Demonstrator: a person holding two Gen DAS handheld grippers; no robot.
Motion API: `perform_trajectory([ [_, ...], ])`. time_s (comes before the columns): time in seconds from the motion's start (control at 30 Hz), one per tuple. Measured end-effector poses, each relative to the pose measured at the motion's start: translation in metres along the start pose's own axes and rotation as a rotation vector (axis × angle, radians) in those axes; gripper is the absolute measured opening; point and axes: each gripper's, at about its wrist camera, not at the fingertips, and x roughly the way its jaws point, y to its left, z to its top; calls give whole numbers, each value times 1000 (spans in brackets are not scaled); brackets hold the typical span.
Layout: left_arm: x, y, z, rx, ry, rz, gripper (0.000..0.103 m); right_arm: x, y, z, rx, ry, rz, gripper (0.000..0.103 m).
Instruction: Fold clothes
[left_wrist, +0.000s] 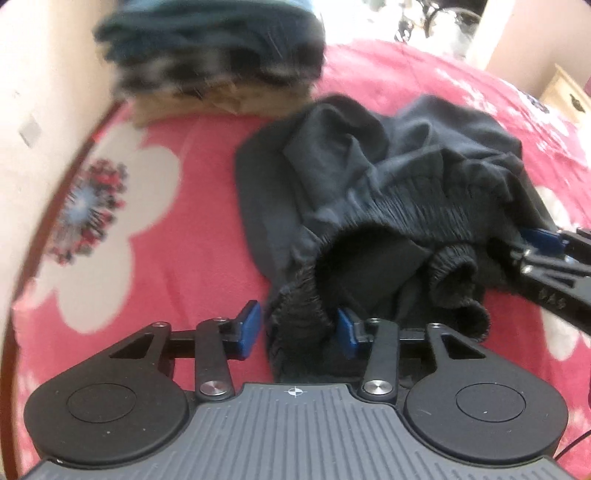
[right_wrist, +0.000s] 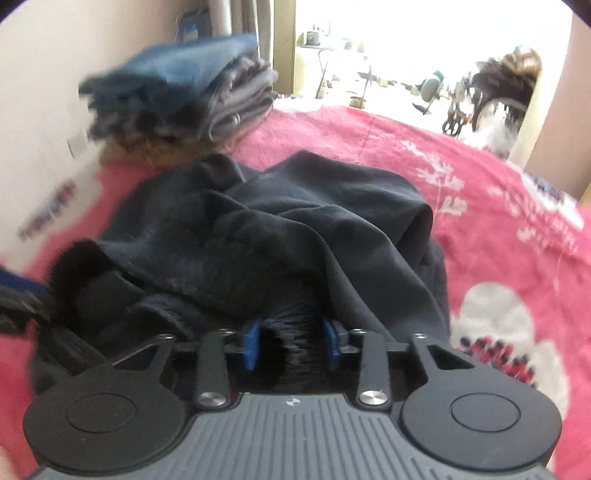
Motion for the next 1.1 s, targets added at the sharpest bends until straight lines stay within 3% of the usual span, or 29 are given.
perform_trajectory([
  [0.07,1,0,0,20,-4,21,42,8,1,-3,-24,12,-34,45],
  [0.17,6,2,-1,30,8,19,29,5,-2,-2,-15,10,-72,32],
  [0.27,4,-2,-3,40,-27,-5,13,-18,-7,2,15,-33,-115,16],
  [0.3,0,-4,-2,43,-43,-16,11,-27,-8,4,22,-51,-132,11],
  [0.5,-64,-11,7,72,-249,-93,8,-92,-17,18,35,-182,-232,8],
  [0.8,-187,-10,37,138,-566,-183,6,-203,-26,62,33,-417,-289,8],
  [1.1,-292,-2,63,154,-779,-255,5,-297,-28,110,-2,-605,-307,8],
])
